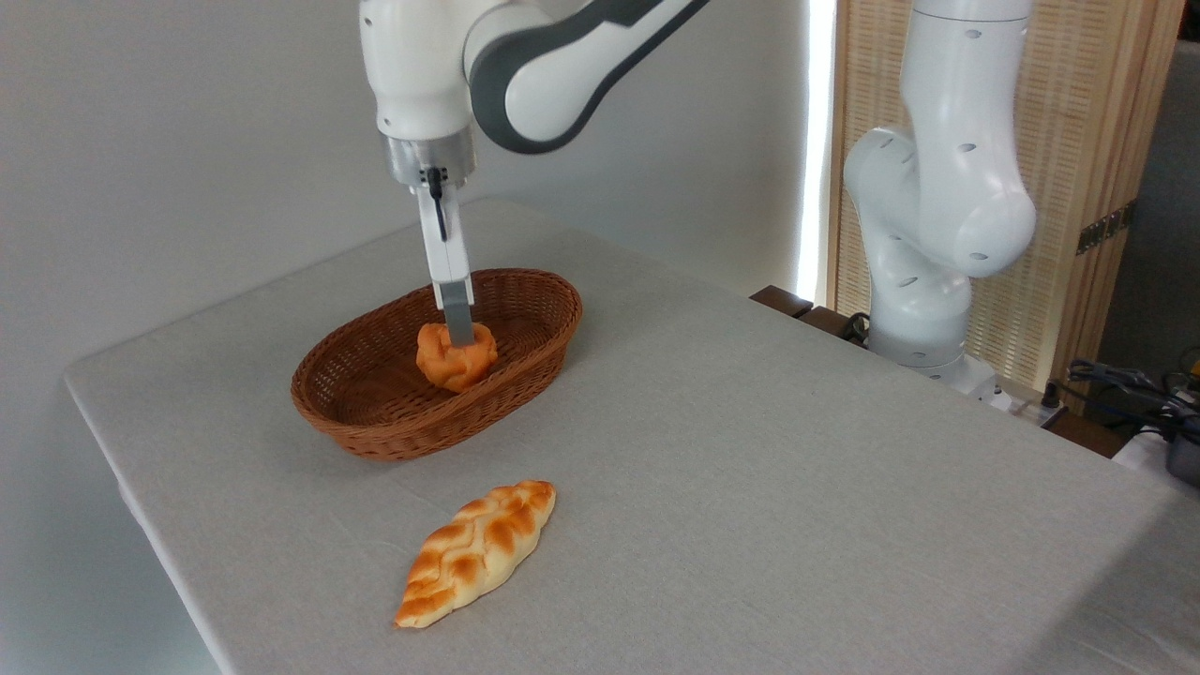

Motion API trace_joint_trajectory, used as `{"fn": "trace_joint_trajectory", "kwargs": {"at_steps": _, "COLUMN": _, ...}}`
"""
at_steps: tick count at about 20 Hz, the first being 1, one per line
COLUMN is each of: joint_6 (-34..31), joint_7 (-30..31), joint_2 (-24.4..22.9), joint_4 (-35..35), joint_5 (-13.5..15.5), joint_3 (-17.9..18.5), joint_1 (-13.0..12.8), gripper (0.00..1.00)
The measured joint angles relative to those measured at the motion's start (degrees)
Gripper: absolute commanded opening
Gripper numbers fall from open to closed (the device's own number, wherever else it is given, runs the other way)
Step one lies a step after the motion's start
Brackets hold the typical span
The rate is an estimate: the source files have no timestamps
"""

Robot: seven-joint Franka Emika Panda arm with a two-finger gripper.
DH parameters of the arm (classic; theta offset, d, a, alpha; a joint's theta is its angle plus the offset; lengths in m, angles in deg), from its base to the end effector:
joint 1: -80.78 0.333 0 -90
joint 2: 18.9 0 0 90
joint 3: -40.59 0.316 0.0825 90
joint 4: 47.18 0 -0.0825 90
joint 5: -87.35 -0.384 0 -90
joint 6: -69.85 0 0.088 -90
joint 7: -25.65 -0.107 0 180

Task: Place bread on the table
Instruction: 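Close the gripper on the round bun and lift it from the basket, then carry the bun beside the basket, lower it onto the table, release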

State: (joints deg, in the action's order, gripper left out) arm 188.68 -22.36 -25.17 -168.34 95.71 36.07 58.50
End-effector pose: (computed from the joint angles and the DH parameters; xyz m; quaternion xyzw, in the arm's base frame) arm 0.4657 -0.2446 0.4689 0.8121 -0.5794 0.0449 0.0534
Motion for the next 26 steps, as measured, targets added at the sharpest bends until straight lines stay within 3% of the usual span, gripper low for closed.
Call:
{"fn": "trace_joint_trajectory", "kwargs": {"at_steps": 6, "joint_6": -12.50, "joint_7": -3.61, "joint_2": -0.71, "joint_4": 9.81, "joint_5": 5.09, "joint_3": 8.15, "joint_1": 0.79, "gripper": 0.00}}
{"fn": "trace_joint_trajectory", "kwargs": {"at_steps": 13, "joint_6": -17.17, "joint_7": -4.37, "joint_2": -0.85, "joint_4": 14.58, "joint_5": 5.44, "joint_3": 11.52, "joint_1": 0.91, "gripper": 0.01}}
{"fn": "trace_joint_trajectory", "kwargs": {"at_steps": 15, "joint_6": -17.59, "joint_7": -8.10, "joint_2": -2.23, "joint_4": 14.07, "joint_5": 4.82, "joint_3": 13.06, "joint_1": 0.85, "gripper": 0.01}}
{"fn": "trace_joint_trajectory", "kwargs": {"at_steps": 18, "joint_6": -18.45, "joint_7": -16.41, "joint_2": -5.99, "joint_4": 11.21, "joint_5": -0.18, "joint_3": 15.84, "joint_1": 0.79, "gripper": 0.01}}
{"fn": "trace_joint_trajectory", "kwargs": {"at_steps": 21, "joint_6": -18.67, "joint_7": -21.17, "joint_2": -8.21, "joint_4": 6.83, "joint_5": -12.35, "joint_3": 17.73, "joint_1": -1.82, "gripper": 0.04}}
{"fn": "trace_joint_trajectory", "kwargs": {"at_steps": 23, "joint_6": -18.67, "joint_7": -23.64, "joint_2": -8.55, "joint_4": 3.05, "joint_5": -18.15, "joint_3": 19.29, "joint_1": -3.82, "gripper": 0.05}}
{"fn": "trace_joint_trajectory", "kwargs": {"at_steps": 24, "joint_6": -18.66, "joint_7": -24.61, "joint_2": -8.59, "joint_4": 1.12, "joint_5": -19.85, "joint_3": 20.09, "joint_1": -4.22, "gripper": 0.18}}
{"fn": "trace_joint_trajectory", "kwargs": {"at_steps": 25, "joint_6": -18.64, "joint_7": -25.87, "joint_2": -8.63, "joint_4": -0.77, "joint_5": -21.01, "joint_3": 20.94, "joint_1": -4.38, "gripper": 0.47}}
{"fn": "trace_joint_trajectory", "kwargs": {"at_steps": 26, "joint_6": -18.62, "joint_7": -26.78, "joint_2": -8.66, "joint_4": -2.31, "joint_5": -21.58, "joint_3": 21.62, "joint_1": -4.38, "gripper": 0.87}}
